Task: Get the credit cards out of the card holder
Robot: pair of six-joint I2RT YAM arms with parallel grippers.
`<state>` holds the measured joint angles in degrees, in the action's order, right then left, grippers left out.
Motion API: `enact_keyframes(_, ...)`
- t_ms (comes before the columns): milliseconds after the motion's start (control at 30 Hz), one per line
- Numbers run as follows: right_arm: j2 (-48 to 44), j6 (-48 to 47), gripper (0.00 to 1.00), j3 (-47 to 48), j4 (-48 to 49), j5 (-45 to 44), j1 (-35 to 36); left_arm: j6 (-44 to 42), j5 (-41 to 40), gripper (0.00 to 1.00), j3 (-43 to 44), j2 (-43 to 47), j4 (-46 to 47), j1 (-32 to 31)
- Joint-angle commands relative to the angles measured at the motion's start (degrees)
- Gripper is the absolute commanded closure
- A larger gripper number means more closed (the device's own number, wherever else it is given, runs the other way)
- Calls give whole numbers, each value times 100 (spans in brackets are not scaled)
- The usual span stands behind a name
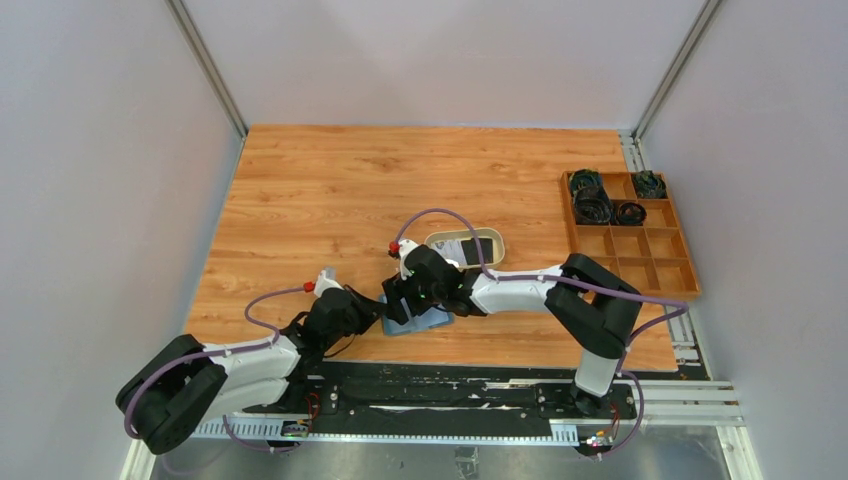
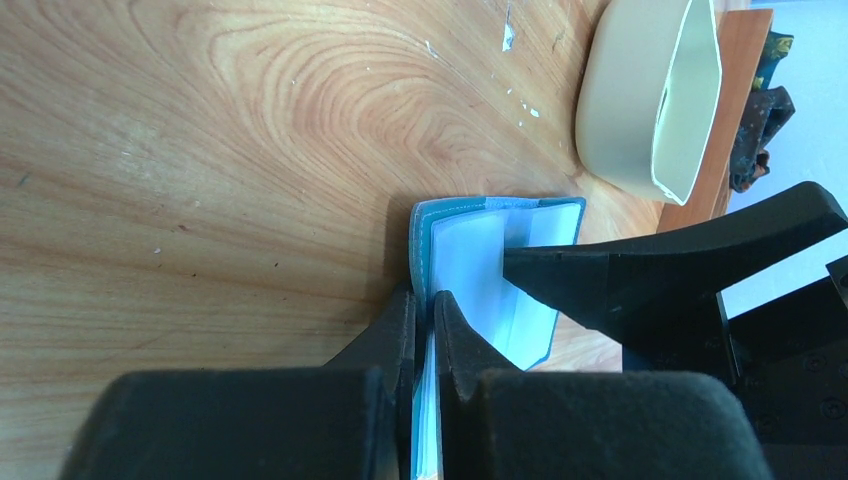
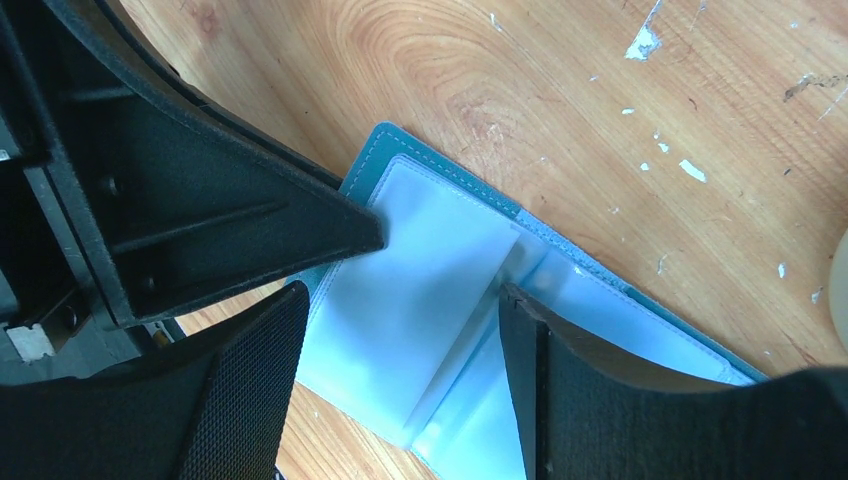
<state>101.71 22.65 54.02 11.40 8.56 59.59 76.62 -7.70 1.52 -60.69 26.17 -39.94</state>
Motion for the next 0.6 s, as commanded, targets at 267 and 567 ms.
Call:
enact_keyframes(267, 185, -482, 28, 388, -1719, -260, 229, -378, -62, 100, 135, -169, -946, -57)
enact_keyframes(567, 402, -669, 27, 836, -2700, -1396, 386, -435, -84, 98, 190, -125, -1056, -57)
